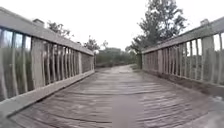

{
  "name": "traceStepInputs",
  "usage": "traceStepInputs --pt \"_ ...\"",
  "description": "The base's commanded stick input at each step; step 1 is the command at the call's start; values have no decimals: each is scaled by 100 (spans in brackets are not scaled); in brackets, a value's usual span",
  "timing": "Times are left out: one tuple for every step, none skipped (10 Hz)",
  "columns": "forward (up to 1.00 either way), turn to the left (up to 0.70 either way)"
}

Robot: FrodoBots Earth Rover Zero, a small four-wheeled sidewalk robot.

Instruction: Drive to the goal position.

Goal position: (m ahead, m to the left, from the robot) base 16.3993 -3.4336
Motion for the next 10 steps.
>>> traceStepInputs --pt "70 0" --pt "70 0" --pt "70 -35" --pt "70 -35" --pt "70 -35" --pt "70 -35" --pt "70 -35" --pt "70 -35" --pt "70 -35" --pt "70 -35"
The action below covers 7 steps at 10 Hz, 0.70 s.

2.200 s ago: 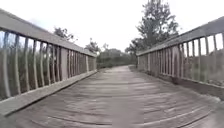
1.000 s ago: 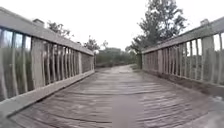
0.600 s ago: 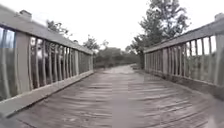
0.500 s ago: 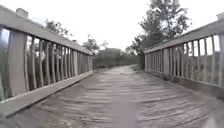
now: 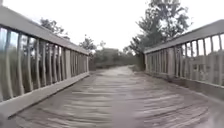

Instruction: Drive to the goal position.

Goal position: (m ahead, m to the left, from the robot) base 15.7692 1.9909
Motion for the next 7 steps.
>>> traceStepInputs --pt "70 -35" --pt "70 -23" --pt "70 0" --pt "70 0" --pt "70 0" --pt "70 0" --pt "70 0"
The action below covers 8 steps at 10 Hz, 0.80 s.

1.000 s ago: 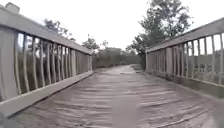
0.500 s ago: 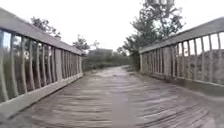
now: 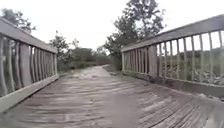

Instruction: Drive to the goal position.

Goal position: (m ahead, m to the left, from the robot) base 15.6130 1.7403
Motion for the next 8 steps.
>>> traceStepInputs --pt "70 0" --pt "85 0" --pt "85 0" --pt "85 34" --pt "85 34" --pt "85 34" --pt "85 34" --pt "85 34"
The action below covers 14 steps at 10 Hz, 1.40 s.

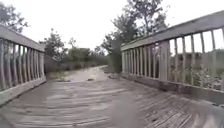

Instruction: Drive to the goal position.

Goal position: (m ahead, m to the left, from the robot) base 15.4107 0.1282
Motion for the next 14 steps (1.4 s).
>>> traceStepInputs --pt "85 30" --pt "85 6" --pt "85 0" --pt "85 0" --pt "85 0" --pt "85 0" --pt "85 0" --pt "85 0" --pt "85 0" --pt "85 0" --pt "85 0" --pt "85 0" --pt "85 0" --pt "85 0"
